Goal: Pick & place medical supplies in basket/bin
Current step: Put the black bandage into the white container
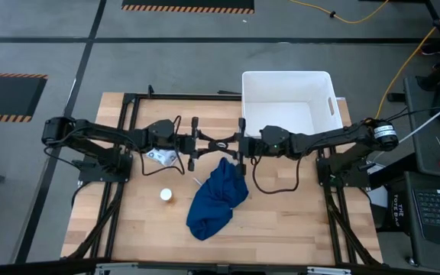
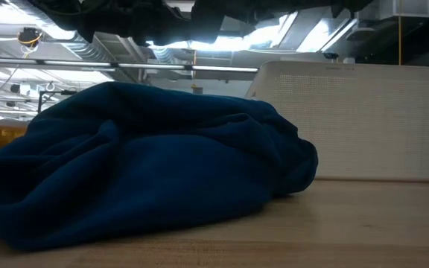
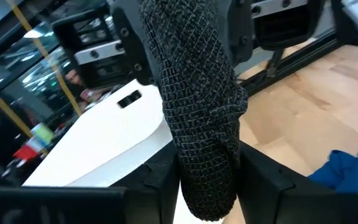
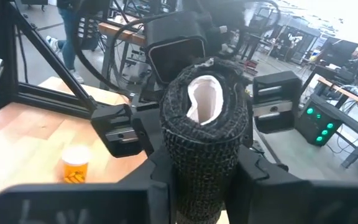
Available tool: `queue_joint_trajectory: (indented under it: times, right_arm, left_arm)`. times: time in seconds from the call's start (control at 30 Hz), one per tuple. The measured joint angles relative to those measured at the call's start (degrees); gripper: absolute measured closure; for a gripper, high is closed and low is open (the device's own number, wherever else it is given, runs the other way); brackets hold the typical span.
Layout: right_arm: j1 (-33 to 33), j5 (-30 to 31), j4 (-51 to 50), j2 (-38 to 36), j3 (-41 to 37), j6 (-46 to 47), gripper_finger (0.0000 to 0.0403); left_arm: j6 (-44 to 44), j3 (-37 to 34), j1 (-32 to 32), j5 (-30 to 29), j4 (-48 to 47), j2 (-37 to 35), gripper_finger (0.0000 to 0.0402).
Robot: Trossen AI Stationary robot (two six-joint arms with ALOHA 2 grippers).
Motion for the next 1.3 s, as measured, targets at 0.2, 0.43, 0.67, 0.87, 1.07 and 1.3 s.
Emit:
queue_joint_trajectory:
  times: [0.2,0.43,0.67,0.87,1.07,1.3]
  right_arm:
    - [-0.17,0.41,-1.95,-1.90,-0.07,-0.28,0.0318]
    - [-0.14,0.45,-7.31,-5.74,-0.09,-0.20,0.0318]
    - [-0.14,5.97,-14.60,-10.05,-0.09,-0.03,0.0317]
    - [-0.21,7.91,-18.28,-15.00,-0.09,0.00,0.0317]
    - [-1.06,20.76,-22.34,-19.30,-0.09,1.24,0.0317]
    - [-2.56,40.10,-26.68,-19.40,-0.09,1.30,0.0317]
  left_arm:
    - [-2.08,-0.02,-1.90,-5.89,-1.67,-1.68,0.0240]
    - [-2.06,-0.02,-3.60,-6.00,-9.80,-6.13,0.0224]
    - [-3.31,-2.88,-3.50,-5.65,-13.70,-12.43,0.0230]
    - [-4.97,-6.87,-2.05,-5.63,-12.57,-17.72,0.0240]
    - [-9.00,-7.86,-1.43,-5.61,-13.11,-19.85,0.0246]
    - [-11.40,-7.89,-1.43,-5.59,-12.81,-19.63,0.0247]
